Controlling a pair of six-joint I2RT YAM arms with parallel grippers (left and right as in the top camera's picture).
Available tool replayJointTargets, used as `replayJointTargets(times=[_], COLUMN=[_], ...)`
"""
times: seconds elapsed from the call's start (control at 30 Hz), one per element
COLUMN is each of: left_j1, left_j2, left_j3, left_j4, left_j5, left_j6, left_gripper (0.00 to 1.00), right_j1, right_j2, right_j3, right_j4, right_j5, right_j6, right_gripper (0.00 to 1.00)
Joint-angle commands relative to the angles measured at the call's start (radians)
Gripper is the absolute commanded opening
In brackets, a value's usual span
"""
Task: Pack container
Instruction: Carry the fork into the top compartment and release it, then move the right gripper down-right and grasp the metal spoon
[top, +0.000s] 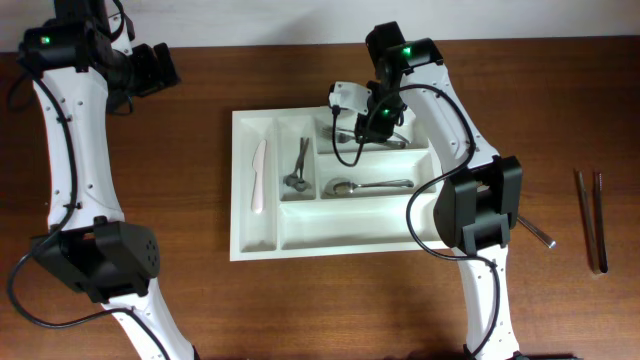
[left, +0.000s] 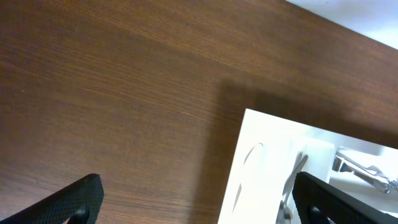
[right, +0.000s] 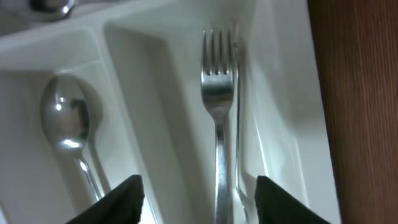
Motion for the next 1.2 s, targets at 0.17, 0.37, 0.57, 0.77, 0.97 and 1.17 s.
replayJointTargets(times=[0.17,0.37,0.57,0.77,0.97,1.17], left_j1=[0.002,0.002,0.002,0.002,0.002,0.002], left_j2=[-0.005,-0.005,-0.005,-0.005,-0.005,-0.005], left_j3=[0.013,0.013,0.013,0.013,0.013,0.013], left_j4=[-0.001,-0.001,-0.001,-0.001,-0.001,-0.001], left_j5=[-0.004,-0.004,-0.004,-0.004,-0.004,-0.004], left_j6=[0.006,0.006,0.005,0.005,0.005,0.006], left_gripper=[0.99,0.99,0.99,0.99,0.99,0.99], right_j1=[-0.114,-0.267,-0.444,-0.591,-0.662,-0.660], right_j2=[-0.112,-0.170,-0.246,-0.437,-0.629,-0.837], right_j3=[0.031,0.031,0.031,0.031,-0.033,-0.297], right_j4=[-0.153,-0.292,-0.371,-0.407,-0.407,-0.383], right_j5=[0.205,0.288,0.172,0.120,0.121,0.103], right_j6=[0.267,0.424,0.528,0.657,0.700,0.700], right_gripper=[0.67,0.68,0.67,0.64,0.63,0.63])
